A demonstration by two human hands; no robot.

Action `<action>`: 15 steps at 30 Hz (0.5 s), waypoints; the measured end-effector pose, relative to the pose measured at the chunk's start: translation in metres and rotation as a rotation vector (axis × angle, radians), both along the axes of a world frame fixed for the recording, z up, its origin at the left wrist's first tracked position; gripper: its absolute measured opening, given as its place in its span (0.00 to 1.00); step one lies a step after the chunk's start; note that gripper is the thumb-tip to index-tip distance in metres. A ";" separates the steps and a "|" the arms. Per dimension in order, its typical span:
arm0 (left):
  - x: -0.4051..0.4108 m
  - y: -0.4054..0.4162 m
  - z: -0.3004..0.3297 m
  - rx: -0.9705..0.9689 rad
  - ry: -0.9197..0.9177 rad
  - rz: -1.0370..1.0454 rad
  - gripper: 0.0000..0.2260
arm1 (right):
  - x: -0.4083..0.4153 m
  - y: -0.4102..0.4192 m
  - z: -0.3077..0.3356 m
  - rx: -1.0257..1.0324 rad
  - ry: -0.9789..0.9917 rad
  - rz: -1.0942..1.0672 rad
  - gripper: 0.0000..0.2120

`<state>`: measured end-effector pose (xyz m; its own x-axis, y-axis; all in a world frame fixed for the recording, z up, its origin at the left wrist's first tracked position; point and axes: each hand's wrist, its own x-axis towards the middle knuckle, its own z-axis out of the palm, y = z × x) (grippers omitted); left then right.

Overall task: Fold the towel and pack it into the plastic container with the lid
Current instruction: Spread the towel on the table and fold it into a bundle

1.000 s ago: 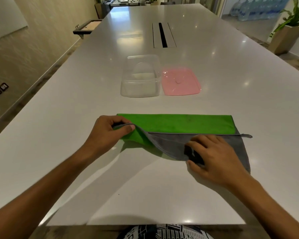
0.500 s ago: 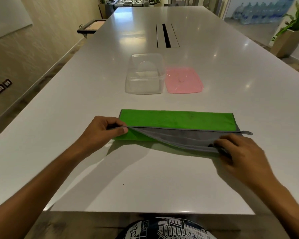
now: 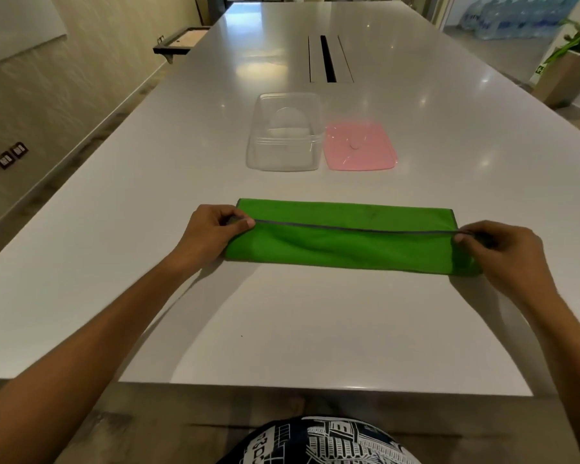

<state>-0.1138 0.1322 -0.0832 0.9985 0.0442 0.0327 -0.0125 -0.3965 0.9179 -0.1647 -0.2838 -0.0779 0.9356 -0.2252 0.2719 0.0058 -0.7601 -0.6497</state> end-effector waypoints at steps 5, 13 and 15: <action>0.015 -0.002 -0.007 0.183 -0.110 0.041 0.03 | 0.022 0.005 -0.003 -0.076 0.045 -0.054 0.04; 0.025 -0.009 -0.003 0.664 -0.382 0.004 0.11 | 0.027 0.029 -0.004 -0.378 -0.054 -0.111 0.21; 0.028 -0.025 -0.001 0.758 -0.475 -0.110 0.15 | 0.033 0.052 -0.001 -0.433 -0.103 0.007 0.20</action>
<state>-0.0856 0.1074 -0.0842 0.8698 -0.2524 0.4239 -0.3974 -0.8676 0.2988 -0.1317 -0.2319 -0.0790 0.8997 -0.0643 0.4317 0.0596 -0.9618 -0.2673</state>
